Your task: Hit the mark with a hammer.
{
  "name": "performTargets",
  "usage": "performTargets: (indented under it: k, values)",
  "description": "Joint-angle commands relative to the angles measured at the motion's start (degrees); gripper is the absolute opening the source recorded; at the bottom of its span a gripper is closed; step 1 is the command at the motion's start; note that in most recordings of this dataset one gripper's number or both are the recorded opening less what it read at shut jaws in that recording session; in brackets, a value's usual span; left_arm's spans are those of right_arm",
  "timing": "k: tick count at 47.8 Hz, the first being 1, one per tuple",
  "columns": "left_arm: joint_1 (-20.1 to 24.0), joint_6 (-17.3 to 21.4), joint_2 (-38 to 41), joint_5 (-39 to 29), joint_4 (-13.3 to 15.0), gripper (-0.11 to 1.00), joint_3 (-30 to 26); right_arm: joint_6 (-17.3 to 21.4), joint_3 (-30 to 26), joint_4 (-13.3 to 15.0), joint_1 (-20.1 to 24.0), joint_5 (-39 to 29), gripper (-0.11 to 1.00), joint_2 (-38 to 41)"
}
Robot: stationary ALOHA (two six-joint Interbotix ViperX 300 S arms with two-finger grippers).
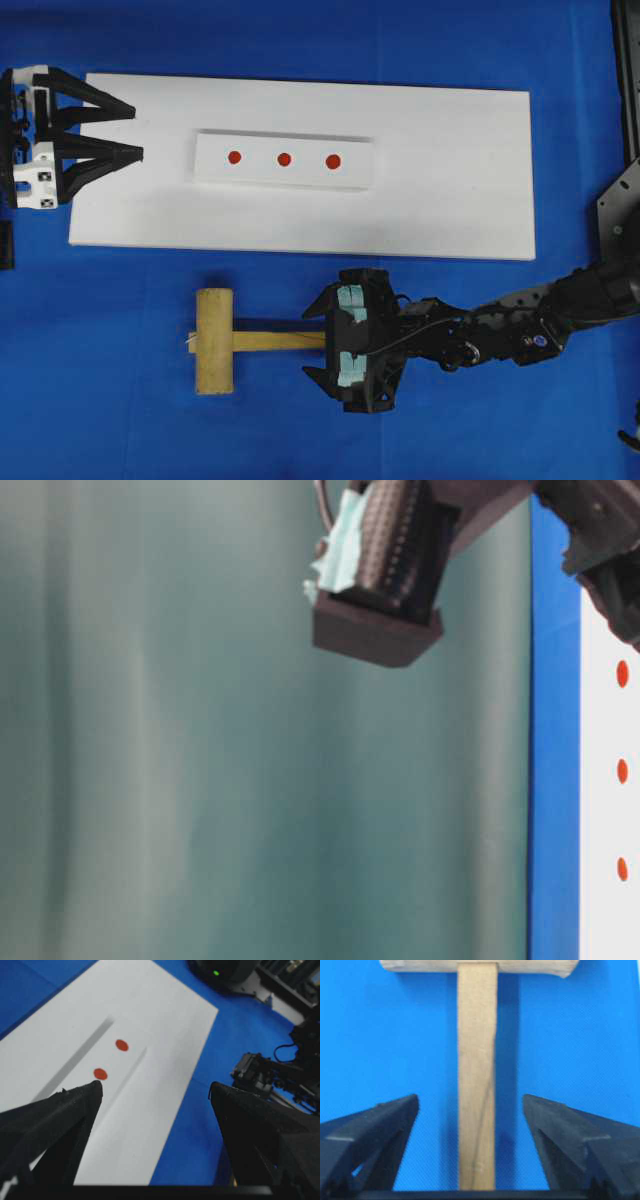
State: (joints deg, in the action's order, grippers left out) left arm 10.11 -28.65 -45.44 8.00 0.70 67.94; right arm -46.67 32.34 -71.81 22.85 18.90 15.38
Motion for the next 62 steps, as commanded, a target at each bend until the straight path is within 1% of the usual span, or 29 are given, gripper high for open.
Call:
performTargets:
  k: [1, 6, 22, 26, 33, 39, 45, 55, 62]
  values:
    - [-0.26, 0.18, -0.18, 0.44, 0.09, 0.86, -0.53, -0.09, -0.53, 0.00, 0.09, 0.26, 0.84, -1.67]
    - [-0.26, 0.18, -0.44, 0.18, 0.09, 0.86, -0.53, -0.18, -0.35, 0.09, 0.18, 0.09, 0.81, -3.52]
    - [-0.26, 0.26, -2.81, -4.04, 0.09, 0.86, -0.70, -2.90, 1.58, 0.09, -0.97, 0.00, 0.80, -14.94]
    - [-0.26, 0.26, -4.31, -5.01, 0.09, 0.86, -0.79, -3.69, 2.37, 0.09, -1.76, 0.00, 0.80, -17.58]
    - [-0.26, 0.26, -7.29, -6.24, 0.09, 0.86, -0.62, -3.78, 3.16, 0.09, -3.96, 0.00, 0.80, -18.72]
    - [-0.26, 0.44, -9.14, -7.73, 0.09, 0.86, -0.62, -4.22, 3.87, 0.09, -7.56, -1.05, 0.80, -19.69]
    - [-0.18, 0.44, -10.02, -9.40, 0.09, 0.86, -0.70, -5.54, 5.01, 0.18, -12.04, -2.72, 0.80, -21.97]
    - [-0.26, 0.97, -10.72, -9.67, 0.00, 0.86, -0.62, -8.88, 8.61, 0.18, -20.39, -5.89, 0.80, -27.07]
    - [-0.26, 1.05, -10.99, -9.67, -0.09, 0.86, -0.62, -9.58, 11.25, 0.35, -24.52, -7.03, 0.80, -30.23]
